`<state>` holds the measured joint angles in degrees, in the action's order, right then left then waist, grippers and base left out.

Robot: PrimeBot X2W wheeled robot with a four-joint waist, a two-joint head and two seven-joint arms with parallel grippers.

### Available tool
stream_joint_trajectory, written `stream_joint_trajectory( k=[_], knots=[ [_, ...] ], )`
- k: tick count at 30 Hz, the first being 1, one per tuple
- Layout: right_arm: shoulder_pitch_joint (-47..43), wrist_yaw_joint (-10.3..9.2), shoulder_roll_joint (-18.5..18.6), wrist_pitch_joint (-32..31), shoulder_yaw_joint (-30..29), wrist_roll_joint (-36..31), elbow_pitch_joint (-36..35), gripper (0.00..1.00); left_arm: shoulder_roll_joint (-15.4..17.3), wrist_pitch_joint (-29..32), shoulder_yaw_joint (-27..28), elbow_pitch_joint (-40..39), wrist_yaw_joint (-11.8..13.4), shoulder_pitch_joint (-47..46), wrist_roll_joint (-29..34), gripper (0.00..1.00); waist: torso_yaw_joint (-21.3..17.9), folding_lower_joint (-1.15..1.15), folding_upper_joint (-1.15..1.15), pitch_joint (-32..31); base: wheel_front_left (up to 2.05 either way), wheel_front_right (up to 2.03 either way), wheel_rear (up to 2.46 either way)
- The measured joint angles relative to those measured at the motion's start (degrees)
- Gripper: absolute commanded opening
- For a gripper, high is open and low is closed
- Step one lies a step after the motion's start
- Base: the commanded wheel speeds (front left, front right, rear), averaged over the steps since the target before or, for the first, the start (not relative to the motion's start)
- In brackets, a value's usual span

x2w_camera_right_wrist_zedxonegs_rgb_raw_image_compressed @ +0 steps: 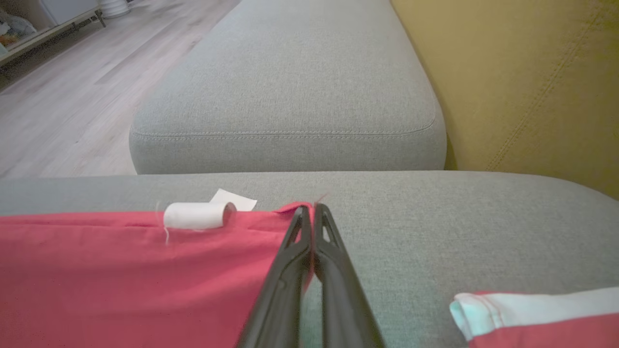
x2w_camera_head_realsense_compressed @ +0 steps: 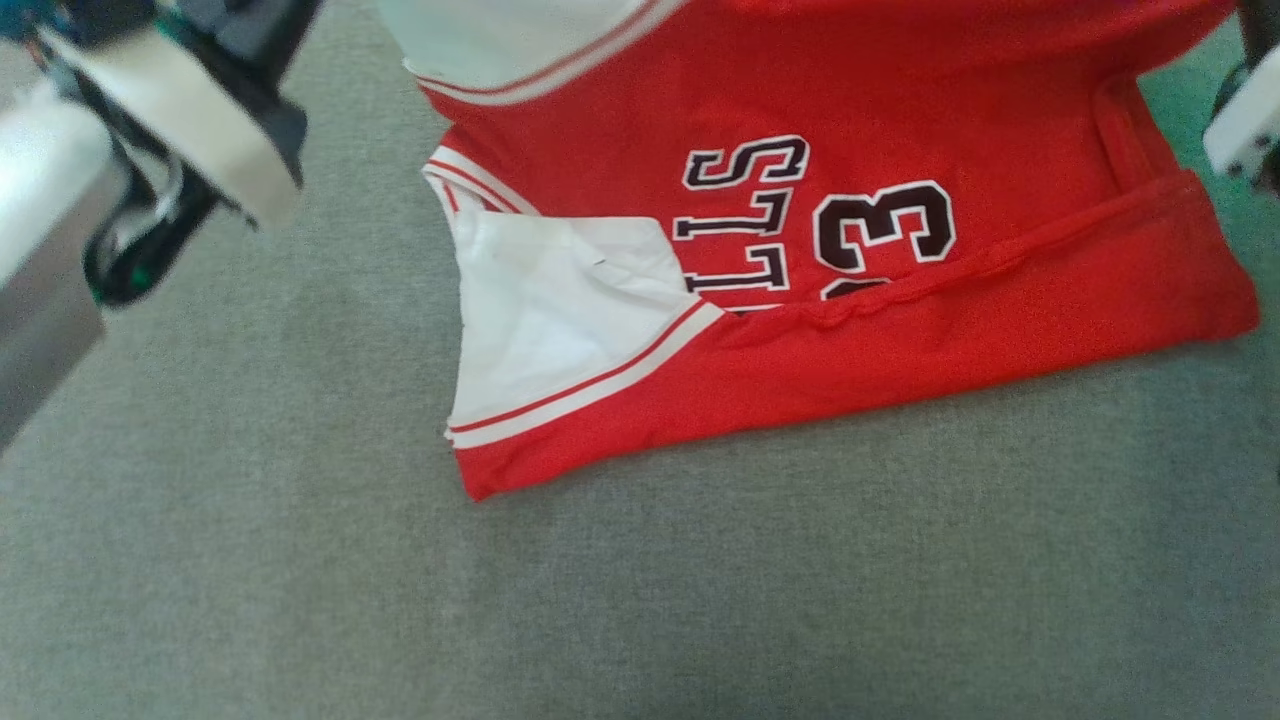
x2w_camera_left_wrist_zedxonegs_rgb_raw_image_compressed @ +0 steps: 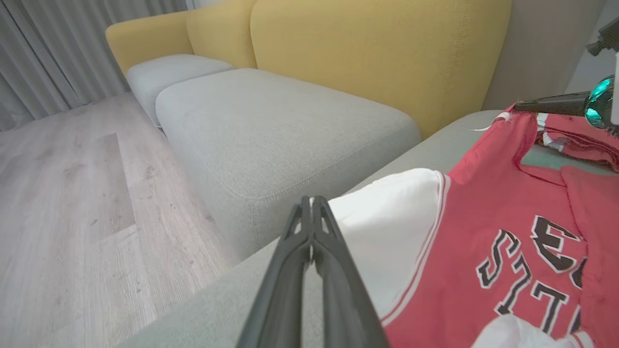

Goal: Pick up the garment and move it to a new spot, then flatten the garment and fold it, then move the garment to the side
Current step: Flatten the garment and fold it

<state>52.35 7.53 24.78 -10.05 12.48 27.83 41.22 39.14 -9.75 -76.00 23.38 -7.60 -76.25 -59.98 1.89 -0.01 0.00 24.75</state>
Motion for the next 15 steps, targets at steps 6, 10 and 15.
stream_joint_trajectory(
  k=[6,10,15],
  knots=[
    [-5.73,0.01,1.72,-0.36,-1.32,0.33,-1.67,0.0,3.5,-1.62,-0.02,-6.94,0.0,5.22,-1.0,0.0,1.74,0.0,0.0,-1.56,0.0,0.0,0.0],
    [-8.98,0.0,2.67,-0.57,-3.08,0.31,-2.2,0.0,5.12,-2.53,-0.02,-11.04,0.0,8.61,-1.14,0.0,2.89,0.0,0.0,-2.34,0.0,0.0,0.0],
    [-12.77,0.0,2.96,-0.66,-5.6,0.31,-3.77,0.0,6.49,-3.03,-0.03,-14.96,0.6,14.29,-0.97,0.0,3.9,0.0,0.0,-3.0,0.0,0.0,0.0]
  ],
)
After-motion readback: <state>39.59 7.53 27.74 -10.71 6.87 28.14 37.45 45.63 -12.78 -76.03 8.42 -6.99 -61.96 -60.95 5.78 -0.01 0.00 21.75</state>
